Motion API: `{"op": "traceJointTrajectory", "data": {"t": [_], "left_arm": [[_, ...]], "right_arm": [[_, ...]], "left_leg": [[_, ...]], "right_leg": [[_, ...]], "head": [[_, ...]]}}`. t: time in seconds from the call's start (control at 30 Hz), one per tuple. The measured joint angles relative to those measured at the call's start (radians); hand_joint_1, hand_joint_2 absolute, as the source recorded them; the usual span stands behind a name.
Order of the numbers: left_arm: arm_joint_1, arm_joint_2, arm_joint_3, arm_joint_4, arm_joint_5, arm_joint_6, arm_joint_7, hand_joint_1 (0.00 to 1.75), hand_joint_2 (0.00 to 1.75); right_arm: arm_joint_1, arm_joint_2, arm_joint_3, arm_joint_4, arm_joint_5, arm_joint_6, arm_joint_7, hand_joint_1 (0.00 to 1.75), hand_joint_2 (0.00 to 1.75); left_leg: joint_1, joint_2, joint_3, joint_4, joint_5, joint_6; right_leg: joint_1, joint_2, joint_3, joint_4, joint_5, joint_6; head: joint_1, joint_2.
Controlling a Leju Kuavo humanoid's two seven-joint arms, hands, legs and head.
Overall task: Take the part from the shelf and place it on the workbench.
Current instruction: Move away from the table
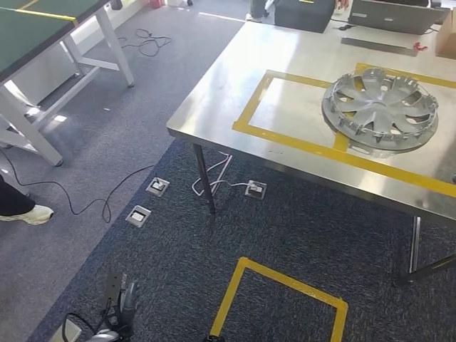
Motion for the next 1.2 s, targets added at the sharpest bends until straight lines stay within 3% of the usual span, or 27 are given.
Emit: {"op": "traceJointTrajectory", "data": {"t": [0.07, 0.13, 0.17, 0.23, 0.27, 0.3, 0.4, 0.43, 0.47, 0.5, 0.57, 0.63, 0.67, 0.73, 0.77, 0.83, 0.9, 0.93, 0.97, 1.0, 1.03, 1.1, 1.17, 1.2], "left_arm": [[-0.001, 0.001, 0.000, 0.000, 0.000, 0.000, 0.000, 0.00, 0.00], [-0.004, 0.003, 0.000, 0.000, 0.000, 0.000, -0.001, 0.00, 0.00], [-0.005, 0.004, 0.000, 0.000, 0.000, 0.000, -0.002, 0.00, 0.00], [-0.005, 0.004, 0.000, 0.000, 0.000, 0.000, -0.003, 0.00, 0.00], [-0.005, 0.004, 0.000, 0.000, 0.000, 0.000, -0.003, 0.00, 0.00], [-0.005, 0.003, 0.000, 0.000, 0.000, 0.000, -0.003, 0.00, 0.00], [-0.003, 0.002, 0.000, 0.000, 0.000, 0.000, -0.003, 0.00, 0.00], [-0.002, 0.001, 0.000, 0.000, 0.001, 0.000, -0.003, 0.00, 0.00], [-0.002, 0.000, 0.000, 0.000, 0.001, 0.000, -0.003, 0.00, 0.00], [-0.001, 0.000, 0.000, 0.000, 0.002, 0.000, -0.003, 0.00, 0.00], [0.000, -0.001, 0.000, 0.000, 0.002, 0.000, -0.003, 0.00, 0.00], [-0.001, -0.001, 0.000, 0.000, 0.001, 0.000, -0.003, 0.00, 0.00], [-0.001, -0.001, 0.000, 0.000, 0.001, 0.000, -0.003, 0.00, 0.00], [-0.001, 0.000, 0.000, 0.000, 0.001, 0.001, -0.004, 0.00, 0.00], [-0.001, 0.000, 0.000, 0.000, 0.001, 0.002, -0.004, 0.00, 0.00], [-0.001, 0.001, 0.000, 0.000, 0.001, 0.003, -0.004, 0.00, 0.00], [0.000, 0.000, 0.000, 0.000, 0.001, 0.003, -0.004, 0.00, 0.00], [0.000, 0.000, 0.000, 0.000, 0.001, 0.003, -0.004, 0.00, 0.00], [0.001, -0.001, 0.000, 0.000, 0.001, 0.003, -0.003, 0.00, 0.00], [0.001, -0.001, 0.000, 0.000, 0.002, 0.003, -0.003, 0.00, 0.00], [0.001, -0.002, 0.000, 0.000, 0.002, 0.003, -0.003, 0.00, 0.00], [-0.001, 0.000, 0.000, 0.000, 0.003, 0.003, -0.004, 0.00, 0.00], [-0.004, 0.001, 0.000, 0.000, 0.003, 0.003, -0.004, 0.00, 0.00], [-0.005, 0.001, 0.000, 0.000, 0.003, 0.003, -0.004, 0.00, 0.00]], "right_arm": [[0.000, 0.000, -0.002, 0.000, 0.000, -0.001, 0.001, 0.00, 0.00], [0.000, 0.000, -0.005, -0.001, 0.001, -0.002, 0.002, 0.00, 0.00], [0.000, 0.000, -0.006, -0.001, 0.002, -0.002, 0.002, 0.00, 0.00], [0.001, 0.000, -0.007, -0.001, 0.002, -0.002, 0.003, 0.00, 0.00], [0.003, 0.000, -0.008, 0.000, 0.002, -0.002, 0.003, 0.00, 0.00], [0.003, 0.000, -0.009, 0.000, 0.002, -0.002, 0.003, 0.00, 0.00], [0.007, 0.000, -0.014, 0.000, 0.002, -0.004, 0.004, 0.00, 0.00], [0.009, 0.000, -0.014, 0.000, 0.002, -0.006, 0.004, 0.00, 0.00], [0.011, 0.000, -0.014, 0.000, 0.002, -0.007, 0.005, 0.00, 0.00], [0.013, 0.000, -0.015, 0.000, 0.002, -0.009, 0.006, 0.00, 0.00], [0.014, 0.000, -0.017, 0.000, 0.002, -0.012, 0.006, 0.00, 0.00], [0.015, 0.000, -0.020, 0.000, 0.002, -0.012, 0.007, 0.00, 0.00], [0.017, 0.001, -0.021, 0.000, 0.002, -0.013, 0.007, 0.00, 0.00], [0.022, 0.001, -0.021, 0.000, 0.002, -0.013, 0.007, 0.00, 0.00], [0.024, 0.001, -0.021, 0.000, 0.002, -0.013, 0.007, 0.00, 0.00], [0.026, 0.002, -0.022, 0.000, 0.002, -0.013, 0.006, 0.00, 0.00], [0.029, 0.004, -0.021, 0.000, 0.002, -0.013, 0.004, 0.00, 0.00], [0.031, 0.005, -0.021, 0.000, 0.003, -0.014, 0.003, 0.00, 0.00], [0.033, 0.005, -0.021, 0.001, 0.005, -0.013, 0.001, 0.00, 0.00], [0.034, 0.006, -0.020, 0.001, 0.007, -0.013, -0.001, 0.00, 0.00], [0.034, 0.006, -0.020, 0.001, 0.009, -0.013, -0.004, 0.00, 0.00], [0.034, 0.009, -0.020, 0.001, 0.013, -0.013, -0.007, 0.00, 0.00], [0.033, 0.011, -0.020, 0.001, 0.015, -0.013, -0.009, 0.00, 0.00], [0.033, 0.012, -0.020, 0.001, 0.016, -0.013, -0.010, 0.00, 0.00]], "left_leg": [[-0.004, -0.001, 0.100, -0.148, 0.053, 0.015], [-0.009, -0.002, 0.171, -0.269, 0.066, 0.027], [-0.013, -0.002, 0.182, -0.294, 0.066, 0.031], [-0.012, 0.001, 0.175, -0.306, 0.080, 0.040], [-0.010, 0.003, 0.170, -0.311, 0.089, 0.045], [-0.007, 0.005, 0.164, -0.316, 0.098, 0.052], [-0.005, 0.007, 0.136, -0.317, 0.122, 0.059], [-0.004, 0.007, 0.126, -0.315, 0.129, 0.057], [-0.004, 0.007, 0.115, -0.313, 0.136, 0.055], [-0.002, 0.007, 0.104, -0.310, 0.142, 0.052], [0.000, 0.007, 0.085, -0.298, 0.150, 0.044], [-0.002, 0.006, 0.069, -0.285, 0.158, 0.033], [-0.004, 0.005, 0.063, -0.282, 0.165, 0.027], [-0.004, 0.004, 0.053, -0.277, 0.174, 0.015], [-0.003, 0.003, 0.045, -0.265, 0.163, 0.010], [0.001, 0.001, 0.008, -0.185, 0.092, 0.000], [0.003, 0.001, -0.043, -0.040, 0.001, -0.007], [0.004, 0.001, -0.059, 0.019, -0.021, -0.008], [0.004, 0.001, -0.058, 0.046, -0.021, -0.007], [0.003, 0.000, -0.040, 0.036, -0.003, -0.004], [0.002, 0.000, -0.004, -0.010, 0.025, 0.002], [-0.003, -0.002, 0.097, -0.159, 0.066, 0.020], [-0.010, -0.004, 0.158, -0.265, 0.071, 0.033], [-0.013, -0.004, 0.164, -0.284, 0.071, 0.036]], "right_leg": [[0.005, 0.001, -0.014, 0.001, 0.012, 0.002], [0.006, 0.000, -0.020, 0.001, 0.025, 0.009], [0.006, -0.001, -0.023, 0.000, 0.032, 0.015], [0.002, -0.001, -0.029, 0.000, 0.039, 0.026], [0.002, 0.000, -0.037, 0.013, 0.024, 0.031], [0.002, 0.001, -0.052, 0.046, -0.009, 0.035], [-0.004, 0.002, -0.109, 0.242, -0.147, 0.047], [-0.006, 0.002, -0.114, 0.292, -0.163, 0.051], [-0.009, 0.002, -0.103, 0.306, -0.156, 0.054], [-0.011, 0.001, -0.074, 0.281, -0.131, 0.057], [-0.017, 0.001, 0.020, 0.144, -0.078, 0.063], [-0.017, 0.005, 0.090, 0.028, -0.068, 0.062], [-0.014, 0.007, 0.101, 0.006, -0.075, 0.060], [-0.014, 0.008, 0.093, 0.001, -0.070, 0.049], [-0.015, 0.007, 0.086, 0.001, -0.065, 0.040], [-0.017, 0.004, 0.067, 0.001, -0.049, 0.020], [-0.011, 0.002, 0.045, 0.003, -0.033, 0.007], [-0.008, 0.001, 0.033, 0.005, -0.025, 0.005], [-0.005, 0.001, 0.022, 0.007, -0.018, 0.003], [-0.003, 0.001, 0.011, 0.009, -0.011, 0.003], [0.000, 0.001, 0.001, 0.011, -0.005, 0.003], [0.004, 0.002, -0.013, 0.013, 0.007, 0.005], [0.005, 0.001, -0.021, 0.013, 0.020, 0.013], [0.003, 0.000, -0.024, 0.012, 0.027, 0.019]], "head": [[-0.002, 0.000], [-0.001, 0.000], [-0.001, 0.000], [-0.001, 0.000], [-0.001, 0.000], [0.002, 0.000], [0.013, 0.000], [0.014, 0.000], [0.015, 0.000], [0.016, 0.000], [0.018, 0.000], [0.018, 0.000], [0.018, 0.000], [0.017, 0.000], [0.016, 0.000], [0.010, 0.000], [0.001, 0.000], [-0.001, 0.000], [-0.002, 0.000], [-0.002, 0.000], [-0.003, 0.000], [-0.005, 0.000], [-0.004, 0.000], [-0.003, 0.000]]}}
